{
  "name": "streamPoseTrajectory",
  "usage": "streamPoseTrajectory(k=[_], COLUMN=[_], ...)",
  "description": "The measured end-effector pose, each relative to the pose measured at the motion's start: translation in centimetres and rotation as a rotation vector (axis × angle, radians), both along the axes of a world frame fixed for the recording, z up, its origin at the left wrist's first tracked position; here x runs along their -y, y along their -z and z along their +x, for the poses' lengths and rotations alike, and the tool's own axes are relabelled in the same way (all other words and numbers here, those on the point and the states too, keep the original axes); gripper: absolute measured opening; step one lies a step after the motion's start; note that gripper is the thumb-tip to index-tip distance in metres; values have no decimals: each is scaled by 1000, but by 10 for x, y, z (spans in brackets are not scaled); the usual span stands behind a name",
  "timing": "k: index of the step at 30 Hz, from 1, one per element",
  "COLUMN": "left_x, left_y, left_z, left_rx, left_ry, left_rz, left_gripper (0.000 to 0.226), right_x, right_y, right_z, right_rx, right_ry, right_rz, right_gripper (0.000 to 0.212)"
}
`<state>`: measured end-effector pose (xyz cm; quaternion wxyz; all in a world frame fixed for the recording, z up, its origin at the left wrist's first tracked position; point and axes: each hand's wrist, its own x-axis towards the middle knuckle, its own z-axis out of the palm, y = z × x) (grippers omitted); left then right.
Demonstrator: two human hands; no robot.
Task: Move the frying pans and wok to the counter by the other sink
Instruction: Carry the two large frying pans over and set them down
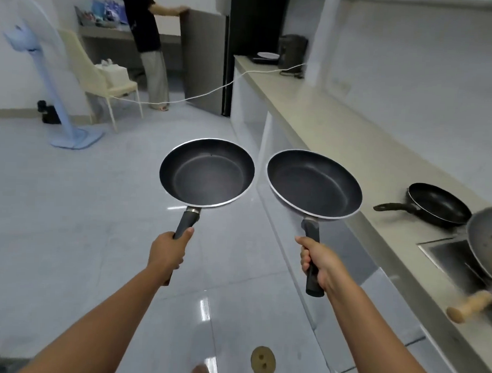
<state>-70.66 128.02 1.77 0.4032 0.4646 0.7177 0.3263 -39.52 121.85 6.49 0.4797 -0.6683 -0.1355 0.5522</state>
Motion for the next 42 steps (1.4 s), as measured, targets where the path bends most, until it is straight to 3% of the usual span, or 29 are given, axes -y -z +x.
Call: streamPoseTrajectory(k=[10, 22, 34, 42], left_x=[-217, -427, -540, -617], left_y=[-29, -24, -13, 3], left_z=[57, 248, 402, 476], left_rx=[2, 29, 34, 23], left_ry=[243, 467, 696, 895], left_rz=[49, 42, -15, -45], left_gripper=[45, 48, 44, 45], right_x=[-139, -278, -348, -381], right_y=[-12, -5, -3, 1], right_z=[41, 188, 290, 311], right_rx=[-5, 7, 49, 134], right_ry=[246, 503, 683, 718], right_rz=[41, 29, -33, -249], right_gripper=[30, 34, 39, 46])
